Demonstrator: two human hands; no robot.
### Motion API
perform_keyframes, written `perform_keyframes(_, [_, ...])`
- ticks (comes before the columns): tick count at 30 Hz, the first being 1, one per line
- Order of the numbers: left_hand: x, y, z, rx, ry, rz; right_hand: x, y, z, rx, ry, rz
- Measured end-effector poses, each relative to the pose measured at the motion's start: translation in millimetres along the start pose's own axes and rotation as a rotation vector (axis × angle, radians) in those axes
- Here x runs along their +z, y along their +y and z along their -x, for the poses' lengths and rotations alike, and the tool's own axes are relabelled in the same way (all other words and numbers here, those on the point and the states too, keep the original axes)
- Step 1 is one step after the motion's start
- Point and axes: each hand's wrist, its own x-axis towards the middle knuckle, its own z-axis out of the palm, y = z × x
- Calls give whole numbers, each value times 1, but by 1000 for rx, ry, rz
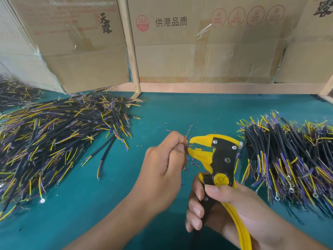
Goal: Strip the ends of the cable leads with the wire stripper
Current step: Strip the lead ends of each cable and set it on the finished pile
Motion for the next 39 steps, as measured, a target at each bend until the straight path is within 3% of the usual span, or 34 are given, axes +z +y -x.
perform_keyframes(4, [-4, 0, -1, 18, -15, -67, -8, 1, 2, -4, 10, 174])
perform_keyframes(14, [-11, 5, -2, 45, -86, -244, -16, -11, 10, 106, 69, 197])
perform_keyframes(23, [-13, 4, -3, 9, -91, -281, -13, -13, 12, 174, 98, 187])
perform_keyframes(39, [-25, -11, -10, 75, -174, -186, -5, -21, 14, 126, 321, 287])
